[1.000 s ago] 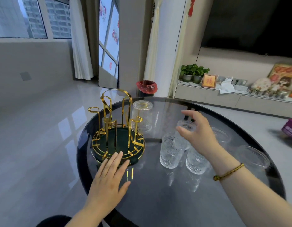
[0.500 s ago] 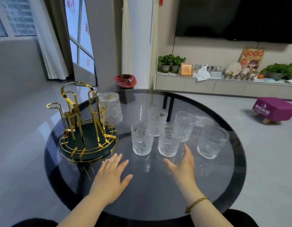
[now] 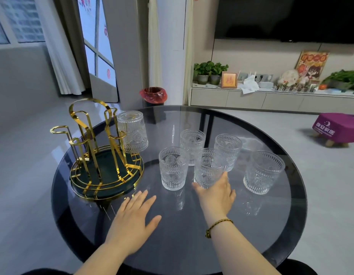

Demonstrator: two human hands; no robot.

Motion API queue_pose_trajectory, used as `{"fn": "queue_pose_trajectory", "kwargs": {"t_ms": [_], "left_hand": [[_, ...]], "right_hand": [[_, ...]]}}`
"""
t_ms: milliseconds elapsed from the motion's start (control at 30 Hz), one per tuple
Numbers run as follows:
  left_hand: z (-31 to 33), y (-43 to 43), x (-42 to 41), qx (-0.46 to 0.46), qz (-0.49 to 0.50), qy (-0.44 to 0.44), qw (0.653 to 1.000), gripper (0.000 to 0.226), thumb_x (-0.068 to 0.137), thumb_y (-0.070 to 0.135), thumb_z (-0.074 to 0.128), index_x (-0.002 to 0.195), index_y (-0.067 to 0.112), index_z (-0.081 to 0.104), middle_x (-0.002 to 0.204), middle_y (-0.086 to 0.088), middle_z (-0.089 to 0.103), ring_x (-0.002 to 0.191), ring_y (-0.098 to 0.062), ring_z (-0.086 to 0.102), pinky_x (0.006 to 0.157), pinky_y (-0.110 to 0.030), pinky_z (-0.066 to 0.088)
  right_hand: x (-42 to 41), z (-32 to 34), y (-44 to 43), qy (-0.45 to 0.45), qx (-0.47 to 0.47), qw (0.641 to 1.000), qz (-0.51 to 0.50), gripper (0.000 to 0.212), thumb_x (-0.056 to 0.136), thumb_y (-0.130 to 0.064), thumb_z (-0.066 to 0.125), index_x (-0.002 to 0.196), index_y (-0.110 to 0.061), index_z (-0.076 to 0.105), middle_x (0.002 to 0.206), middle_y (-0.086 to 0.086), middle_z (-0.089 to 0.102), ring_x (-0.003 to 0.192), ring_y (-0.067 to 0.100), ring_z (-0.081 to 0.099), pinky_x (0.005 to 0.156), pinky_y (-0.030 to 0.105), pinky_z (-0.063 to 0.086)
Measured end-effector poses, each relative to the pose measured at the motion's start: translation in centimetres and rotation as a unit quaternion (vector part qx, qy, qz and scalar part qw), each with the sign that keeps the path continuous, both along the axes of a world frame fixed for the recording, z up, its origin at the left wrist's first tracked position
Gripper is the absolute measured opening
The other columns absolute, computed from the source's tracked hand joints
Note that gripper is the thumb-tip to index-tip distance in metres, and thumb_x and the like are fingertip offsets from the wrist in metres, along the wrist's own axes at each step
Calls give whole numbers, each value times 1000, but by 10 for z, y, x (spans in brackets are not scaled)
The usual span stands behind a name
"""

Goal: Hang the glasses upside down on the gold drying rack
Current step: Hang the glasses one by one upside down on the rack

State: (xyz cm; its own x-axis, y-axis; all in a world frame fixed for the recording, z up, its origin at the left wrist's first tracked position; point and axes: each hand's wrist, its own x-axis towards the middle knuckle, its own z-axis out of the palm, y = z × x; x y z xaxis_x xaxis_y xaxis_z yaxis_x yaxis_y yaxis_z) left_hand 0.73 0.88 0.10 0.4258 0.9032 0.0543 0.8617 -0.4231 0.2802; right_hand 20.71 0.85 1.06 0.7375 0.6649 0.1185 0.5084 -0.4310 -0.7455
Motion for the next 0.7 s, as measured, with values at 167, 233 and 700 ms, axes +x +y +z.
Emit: {"fn": "queue_pose_trajectory", "kwargs": {"t_ms": [167,233,700], "left_hand": [[-1,0,0,0,2,-2,1000,57,89,53,29,140,34,12,154,7,5,140,-9,-2,112,-30,-6],[0,-1,0,-4,1,-6,1000,57,89,53,30,140,34,13,154,7,6,140,-9,-1,113,-30,-5],[12,-10,-29,93,85,-57,990,48,90,38,43,135,26,31,149,4,26,138,-12,18,114,-30,8]], "right_hand": [[2,0,3,3,-6,1000,-13,79,62,-41,72,123,-8,36,130,9,50,127,23,37,112,40,5],[2,1,1,7,-2,1000,-9,76,63,-39,72,122,-7,37,128,9,51,125,22,40,112,39,4],[6,9,-41,127,175,974,67,56,68,-22,71,113,-16,37,108,-1,46,90,17,51,70,27,44]]}}
